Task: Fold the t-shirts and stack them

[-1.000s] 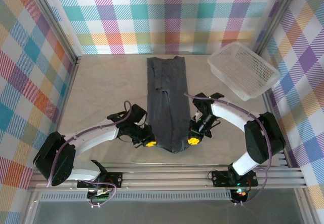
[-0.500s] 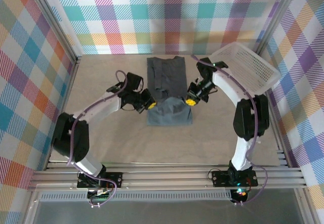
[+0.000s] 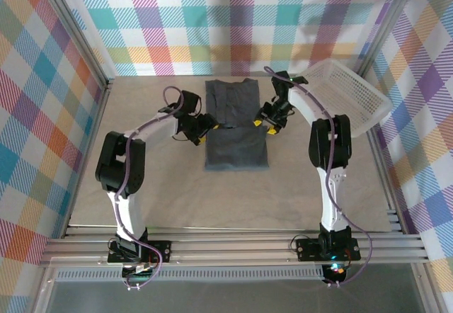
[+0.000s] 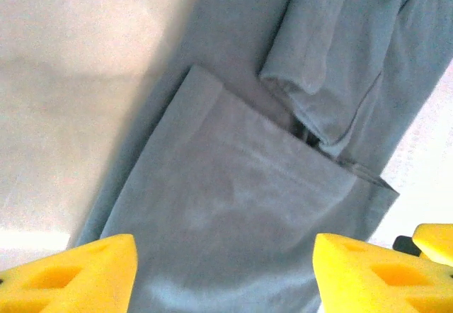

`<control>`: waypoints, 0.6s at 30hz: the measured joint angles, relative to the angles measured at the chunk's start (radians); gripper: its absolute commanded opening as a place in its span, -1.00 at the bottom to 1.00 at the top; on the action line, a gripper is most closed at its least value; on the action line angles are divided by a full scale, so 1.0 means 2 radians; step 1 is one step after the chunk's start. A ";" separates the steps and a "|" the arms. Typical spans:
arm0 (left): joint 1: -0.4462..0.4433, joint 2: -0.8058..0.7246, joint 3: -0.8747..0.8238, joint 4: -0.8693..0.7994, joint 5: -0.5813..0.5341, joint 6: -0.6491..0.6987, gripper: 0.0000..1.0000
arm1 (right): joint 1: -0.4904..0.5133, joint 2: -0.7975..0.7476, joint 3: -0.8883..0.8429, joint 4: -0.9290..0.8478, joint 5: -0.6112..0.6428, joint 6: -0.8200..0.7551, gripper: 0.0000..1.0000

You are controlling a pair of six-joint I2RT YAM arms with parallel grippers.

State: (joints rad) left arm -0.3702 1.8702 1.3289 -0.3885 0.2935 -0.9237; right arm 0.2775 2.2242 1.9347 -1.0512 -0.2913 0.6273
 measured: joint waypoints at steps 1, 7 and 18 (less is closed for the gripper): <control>-0.002 -0.026 -0.027 0.002 -0.002 -0.006 0.17 | 0.000 -0.025 -0.032 0.007 0.002 0.000 0.07; -0.037 -0.165 -0.185 0.012 -0.007 -0.072 0.19 | 0.006 -0.184 -0.241 0.063 -0.016 0.004 0.11; -0.053 -0.101 -0.239 0.104 0.012 -0.147 0.06 | 0.022 -0.167 -0.350 0.129 -0.067 0.017 0.03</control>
State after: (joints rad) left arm -0.4770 1.6676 0.8501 -0.1799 0.3168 -1.2171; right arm 0.3214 1.8896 1.2350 -0.7929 -0.4248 0.6617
